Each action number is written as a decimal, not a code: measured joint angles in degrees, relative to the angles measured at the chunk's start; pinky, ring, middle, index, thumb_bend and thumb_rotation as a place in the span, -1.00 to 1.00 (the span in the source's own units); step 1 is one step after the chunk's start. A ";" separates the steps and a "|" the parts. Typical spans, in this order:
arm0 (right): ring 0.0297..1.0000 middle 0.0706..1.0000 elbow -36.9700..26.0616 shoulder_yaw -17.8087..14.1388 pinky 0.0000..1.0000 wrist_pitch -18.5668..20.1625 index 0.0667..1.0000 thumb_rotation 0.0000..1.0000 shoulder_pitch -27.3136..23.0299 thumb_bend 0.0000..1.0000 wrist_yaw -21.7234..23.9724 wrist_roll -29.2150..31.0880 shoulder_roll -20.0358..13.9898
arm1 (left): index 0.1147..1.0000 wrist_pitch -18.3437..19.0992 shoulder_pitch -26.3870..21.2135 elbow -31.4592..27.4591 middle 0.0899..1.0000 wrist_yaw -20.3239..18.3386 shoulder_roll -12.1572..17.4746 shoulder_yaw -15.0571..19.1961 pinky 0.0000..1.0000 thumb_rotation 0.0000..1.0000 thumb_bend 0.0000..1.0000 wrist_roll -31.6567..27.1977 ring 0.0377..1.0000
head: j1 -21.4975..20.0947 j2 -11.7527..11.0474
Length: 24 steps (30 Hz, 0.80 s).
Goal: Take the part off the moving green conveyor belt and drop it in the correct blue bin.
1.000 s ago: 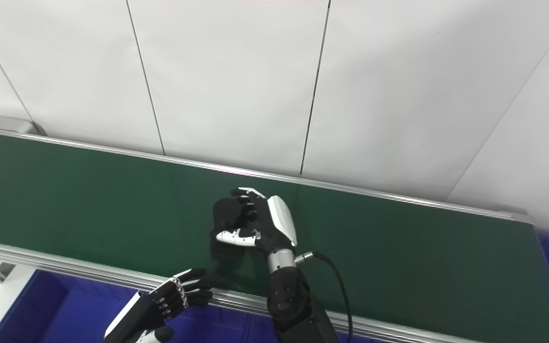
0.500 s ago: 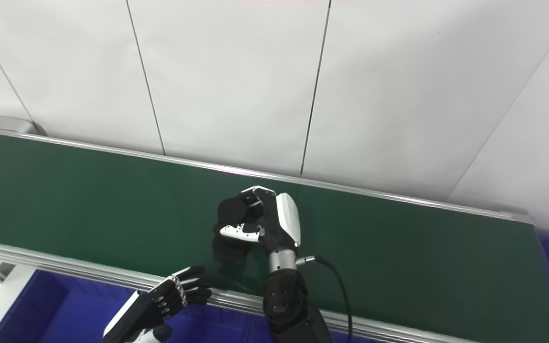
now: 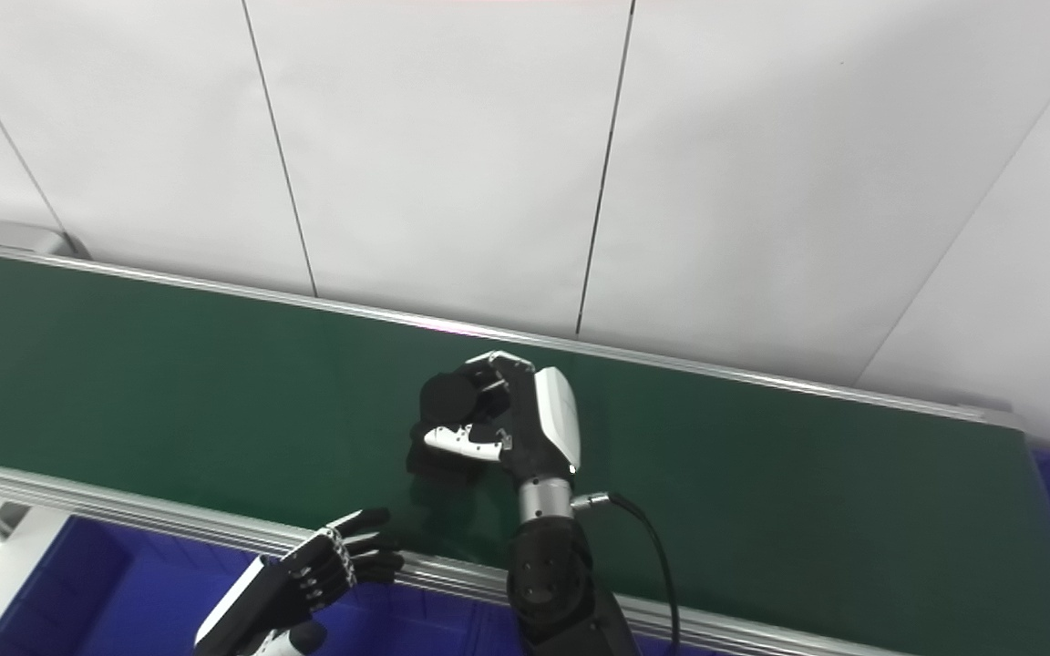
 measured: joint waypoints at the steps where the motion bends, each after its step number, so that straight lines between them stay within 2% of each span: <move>1: -0.11 -0.03 -1.69 -0.15 -0.09 0.02 -0.13 -1.00 0.46 0.03 0.18 0.03 -0.03 | 0.69 0.03 0.00 0.00 0.55 0.00 0.02 -0.01 0.49 0.28 0.79 0.00 0.50 | 0.00 0.00; 6: -0.11 -0.04 -14.56 -1.00 -0.09 0.61 -0.13 -1.00 3.87 0.03 2.43 -0.23 -0.80 | 0.70 0.04 0.02 0.00 0.55 0.00 0.06 0.06 0.50 0.27 0.80 0.01 0.51 | -0.88 0.09; 15: -0.13 -0.03 -33.98 -3.01 -0.19 6.29 -0.12 -1.00 10.91 0.03 9.74 -0.32 -4.33 | 0.70 0.04 -0.10 0.02 0.56 0.01 0.35 0.27 0.50 0.29 0.80 0.01 0.52 | -2.64 0.53; 24: -0.16 -0.05 -45.53 -4.13 -0.22 7.26 -0.09 -1.00 17.44 0.03 13.44 0.55 -5.00 | 0.70 0.08 -0.28 0.07 0.55 -0.06 0.68 0.52 0.50 0.29 0.80 -0.19 0.51 | -4.84 1.41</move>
